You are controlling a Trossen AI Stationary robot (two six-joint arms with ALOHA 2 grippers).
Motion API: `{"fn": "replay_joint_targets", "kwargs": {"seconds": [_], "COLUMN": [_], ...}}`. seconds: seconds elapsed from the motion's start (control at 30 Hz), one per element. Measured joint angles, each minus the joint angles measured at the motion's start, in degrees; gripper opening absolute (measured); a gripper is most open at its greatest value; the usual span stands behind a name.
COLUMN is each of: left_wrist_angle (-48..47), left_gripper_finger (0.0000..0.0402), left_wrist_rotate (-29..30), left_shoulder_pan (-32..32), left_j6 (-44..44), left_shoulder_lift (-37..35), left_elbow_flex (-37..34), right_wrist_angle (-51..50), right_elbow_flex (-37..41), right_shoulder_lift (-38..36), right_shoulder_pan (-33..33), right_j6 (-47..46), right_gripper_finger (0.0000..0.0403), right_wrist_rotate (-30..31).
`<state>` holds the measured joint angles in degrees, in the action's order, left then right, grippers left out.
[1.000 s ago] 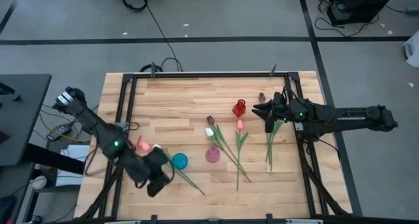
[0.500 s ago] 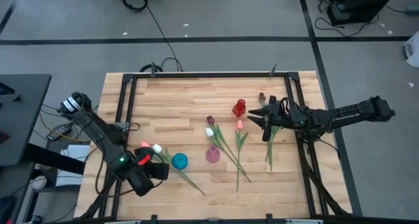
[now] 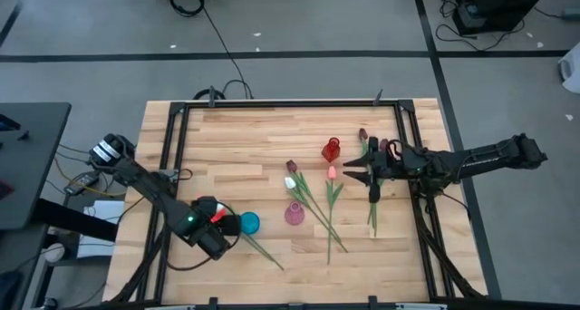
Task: Sort flowers into vase by color
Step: Put the bottom left pink tulip into the pink vase
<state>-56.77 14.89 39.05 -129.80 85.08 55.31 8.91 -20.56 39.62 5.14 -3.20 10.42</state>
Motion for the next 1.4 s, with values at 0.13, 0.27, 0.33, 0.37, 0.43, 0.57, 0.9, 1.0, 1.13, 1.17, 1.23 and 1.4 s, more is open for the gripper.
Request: {"fn": "replay_joint_targets", "kwargs": {"seconds": [0.13, 0.27, 0.33, 0.37, 0.43, 0.57, 0.9, 1.0, 1.13, 1.17, 1.23, 1.4], "left_wrist_angle": [3.9, 6.5, 5.8, 6.0, 6.3, 8.3, 13.5, 14.0, 13.4, 13.6, 13.6, 11.2], "left_gripper_finger": [0.0217, 0.0209, 0.0207, 0.0207, 0.0207, 0.0206, 0.0179, 0.0139, 0.0056, 0.0033, 0.0013, 0.0016], "left_wrist_rotate": [-1.2, -1.4, -1.8, -2.2, -2.7, -3.0, -3.9, -4.3, -4.0, -3.4, -2.6, 0.7], "left_shoulder_pan": [-1.1, -1.3, -1.5, -1.8, -2.3, -4.5, -6.5, -6.9, -6.8, -6.8, -6.7, -6.7], "left_j6": [-0.3, -0.7, -0.9, -1.0, -1.0, -0.9, -0.7, -0.7, -0.7, -0.5, 0.3, 0.6], "left_shoulder_lift": [-0.7, -3.0, -4.9, -5.7, -7.5, -10.1, -12.5, -12.6, -12.6, -12.5, -12.5, -12.6], "left_elbow_flex": [-4.2, -7.9, -9.5, -10.3, -12.3, -16.4, -23.5, -24.5, -24.7, -24.7, -24.6, -23.0], "right_wrist_angle": [-0.1, -0.5, -0.4, -0.4, -0.4, -0.1, 0.1, 0.4, 0.4, 0.4, 0.4, 0.4], "right_elbow_flex": [0.0, 0.0, 0.0, 0.0, 0.0, 0.0, 0.0, 0.0, 0.0, 0.0, 0.0, 0.0], "right_shoulder_lift": [0.0, 0.0, 0.0, 0.0, 0.0, 0.0, 0.1, 0.1, 0.1, 0.1, 0.1, 0.1], "right_shoulder_pan": [0.0, 0.0, 0.0, 0.0, 0.0, 0.0, 0.0, 0.0, 0.0, 0.0, 0.0, 0.0], "right_j6": [0.4, 0.4, 0.4, 0.4, 0.4, 0.9, 1.5, 1.5, 1.7, 1.8, 1.9, 1.9], "right_gripper_finger": [0.0123, 0.0123, 0.0123, 0.0123, 0.0123, 0.0123, 0.0123, 0.0123, 0.0123, 0.0123, 0.0123, 0.0123], "right_wrist_rotate": [-0.4, -3.9, -5.0, -5.2, -5.4, -5.4, -5.6, -5.6, -5.6, -5.6, -5.6, -5.6]}}
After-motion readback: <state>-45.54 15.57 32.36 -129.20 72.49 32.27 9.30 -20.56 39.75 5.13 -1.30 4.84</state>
